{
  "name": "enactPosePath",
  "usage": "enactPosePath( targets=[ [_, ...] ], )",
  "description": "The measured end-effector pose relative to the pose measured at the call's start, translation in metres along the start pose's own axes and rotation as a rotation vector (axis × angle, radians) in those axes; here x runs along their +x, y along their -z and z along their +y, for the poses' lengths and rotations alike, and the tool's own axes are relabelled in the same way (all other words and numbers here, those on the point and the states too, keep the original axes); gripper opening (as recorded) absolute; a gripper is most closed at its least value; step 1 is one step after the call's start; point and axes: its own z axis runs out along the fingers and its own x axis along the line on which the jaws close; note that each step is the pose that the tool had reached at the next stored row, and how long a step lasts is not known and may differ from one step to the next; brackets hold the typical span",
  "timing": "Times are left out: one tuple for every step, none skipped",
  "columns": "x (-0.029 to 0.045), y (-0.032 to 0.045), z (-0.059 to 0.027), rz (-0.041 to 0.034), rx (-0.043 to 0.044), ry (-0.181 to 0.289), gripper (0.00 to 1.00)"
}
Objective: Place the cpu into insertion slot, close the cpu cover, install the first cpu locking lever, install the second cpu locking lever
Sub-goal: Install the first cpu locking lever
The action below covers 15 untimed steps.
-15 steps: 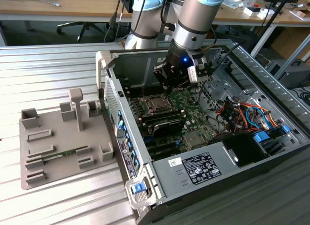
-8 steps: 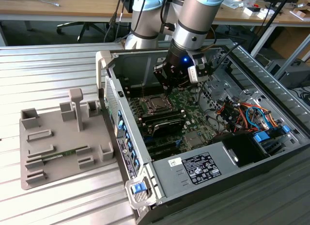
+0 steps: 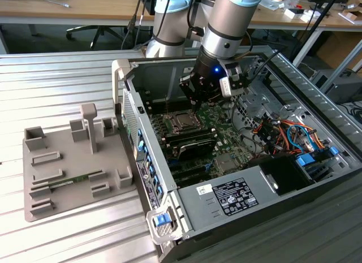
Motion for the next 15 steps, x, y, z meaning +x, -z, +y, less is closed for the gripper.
enactPosePath(
  targets=[
    [0.0000,0.0000,0.0000,0.0000,0.0000,0.001,0.10],
    [0.0000,0.0000,0.0000,0.0000,0.0000,0.002,0.10],
    [0.0000,0.0000,0.0000,0.0000,0.0001,0.003,0.10],
    [0.0000,0.0000,0.0000,-0.0001,0.0001,0.004,0.10],
    [0.0000,0.0000,0.0000,-0.0001,0.0001,0.005,0.10],
    [0.0000,0.0000,0.0000,-0.0001,0.0001,0.006,0.10],
    [0.0000,0.0000,0.0000,-0.0002,0.0002,0.007,0.10],
    [0.0000,0.0000,0.0000,-0.0002,0.0002,0.008,0.10],
    [0.0000,0.0000,0.0000,-0.0002,0.0002,0.010,0.10],
    [0.0000,0.0000,0.0000,-0.0003,0.0002,0.011,0.10],
    [0.0000,0.0000,0.0000,-0.0003,0.0003,0.012,0.10],
    [0.0000,0.0000,0.0000,-0.0003,0.0003,0.014,0.10],
    [0.0000,0.0000,0.0000,-0.0004,0.0004,0.015,0.10],
    [0.0000,0.0000,0.0000,-0.0004,0.0004,0.016,0.10],
    [0.0000,0.0000,0.0000,-0.0004,0.0004,0.017,0.10]
  ],
)
